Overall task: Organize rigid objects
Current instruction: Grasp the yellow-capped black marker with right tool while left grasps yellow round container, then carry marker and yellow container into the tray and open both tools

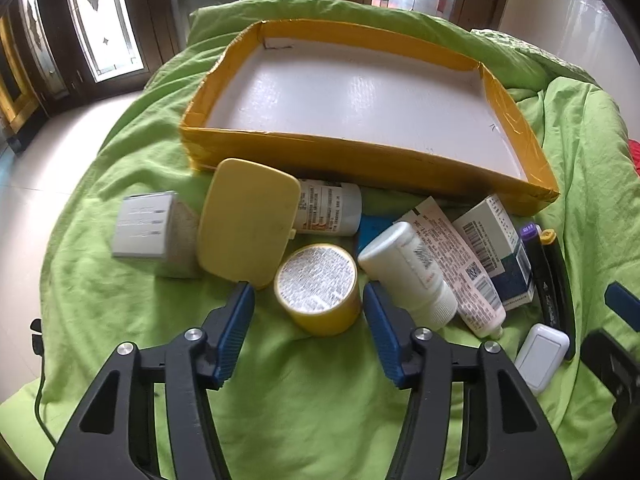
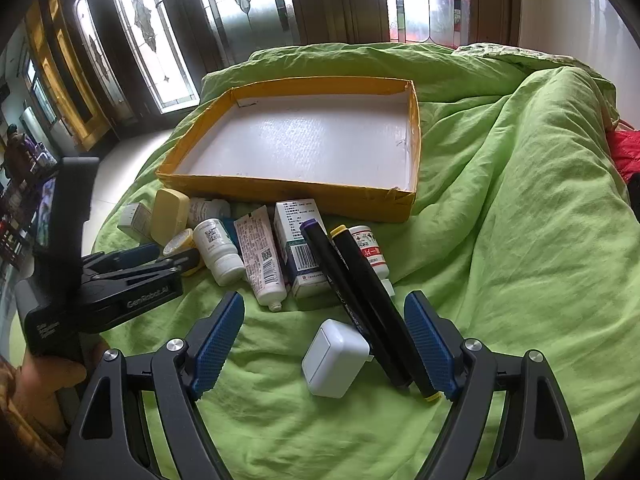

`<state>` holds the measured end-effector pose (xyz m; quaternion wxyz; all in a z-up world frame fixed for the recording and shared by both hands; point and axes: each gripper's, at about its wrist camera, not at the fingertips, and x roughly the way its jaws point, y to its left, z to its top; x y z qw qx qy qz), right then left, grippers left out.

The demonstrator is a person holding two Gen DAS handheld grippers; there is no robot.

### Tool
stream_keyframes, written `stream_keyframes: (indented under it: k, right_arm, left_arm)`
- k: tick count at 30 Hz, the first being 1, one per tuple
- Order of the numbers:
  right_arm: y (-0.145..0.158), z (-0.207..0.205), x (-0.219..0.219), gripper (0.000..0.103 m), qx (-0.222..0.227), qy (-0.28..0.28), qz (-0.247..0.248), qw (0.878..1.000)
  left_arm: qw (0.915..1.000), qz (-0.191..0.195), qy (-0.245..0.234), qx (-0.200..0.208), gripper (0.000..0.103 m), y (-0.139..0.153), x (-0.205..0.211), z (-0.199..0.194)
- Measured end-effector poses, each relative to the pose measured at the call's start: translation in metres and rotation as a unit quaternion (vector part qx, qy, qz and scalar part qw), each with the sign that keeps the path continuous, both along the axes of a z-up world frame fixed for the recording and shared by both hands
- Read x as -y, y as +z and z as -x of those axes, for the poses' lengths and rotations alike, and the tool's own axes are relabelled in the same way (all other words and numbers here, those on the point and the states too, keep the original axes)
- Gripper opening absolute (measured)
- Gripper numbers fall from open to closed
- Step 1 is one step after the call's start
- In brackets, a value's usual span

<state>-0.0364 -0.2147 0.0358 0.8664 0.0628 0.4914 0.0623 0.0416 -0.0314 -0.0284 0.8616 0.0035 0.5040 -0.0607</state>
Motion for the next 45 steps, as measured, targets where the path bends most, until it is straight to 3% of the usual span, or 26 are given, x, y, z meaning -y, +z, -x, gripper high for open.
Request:
stream_keyframes:
  k: [6,9,11,14,21,29,31,33,35,40,42,45]
  right_arm:
    - [-0.005,-0.002,0.002,0.078,-0.009,-0.003,0.0,1.0]
    - [-0.006,-0.003,0.004,0.078,-0.012,-0.005,-0.001,1.0]
    - [-0.007,-0.005,0.007,0.078,-0.018,-0.008,-0.007,1.0]
    - [-0.009,-0.013,0.019,0.065,-0.034,-0.017,-0.023,0.999]
    - [-0.013,-0.034,0.044,0.055,-0.073,-0.034,-0.023,0.996]
    - [-0.03,-0.044,0.036,0.054,-0.138,0.006,0.016,0.99]
    - [-0.033,-0.042,0.037,0.047,-0.142,0.011,0.018,0.99]
    - [-0.037,-0.042,0.04,0.031,-0.147,0.009,0.015,0.989]
    - [-0.042,-0.044,0.043,0.027,-0.154,0.003,0.007,0.988]
    - [-0.063,-0.051,0.042,0.026,-0.188,-0.003,0.043,0.981]
    - [-0.064,-0.052,0.038,0.015,-0.183,0.0,0.046,0.982]
    - [-0.061,-0.051,0.041,0.014,-0.176,-0.006,0.03,0.984]
  left_arm:
    - [0.9999,-0.006,-0.003,0.008,0.051,-0.004,0.006,-0.007]
    - [0.9999,-0.006,-0.009,0.0,0.04,-0.009,0.009,-0.01]
    - [0.9999,-0.007,-0.013,-0.002,0.039,-0.009,0.009,-0.011]
    - [0.9997,0.005,-0.025,-0.003,0.039,-0.007,0.009,-0.007]
    - [0.9986,0.029,-0.043,-0.01,0.039,-0.002,0.009,0.013]
    - [0.998,0.055,-0.03,-0.014,0.039,0.004,-0.001,0.018]
    - [0.9977,0.061,-0.024,-0.018,0.039,0.003,-0.004,0.016]
    - [0.9975,0.065,-0.019,-0.023,0.039,0.0,-0.006,0.014]
    - [0.9974,0.066,-0.016,-0.025,0.039,-0.001,-0.007,0.013]
    - [0.9975,0.064,-0.019,-0.025,0.039,-0.003,-0.005,0.012]
    - [0.9974,0.065,-0.02,-0.023,0.039,-0.003,-0.006,0.012]
    - [0.9973,0.069,-0.02,-0.015,0.039,0.0,-0.007,0.014]
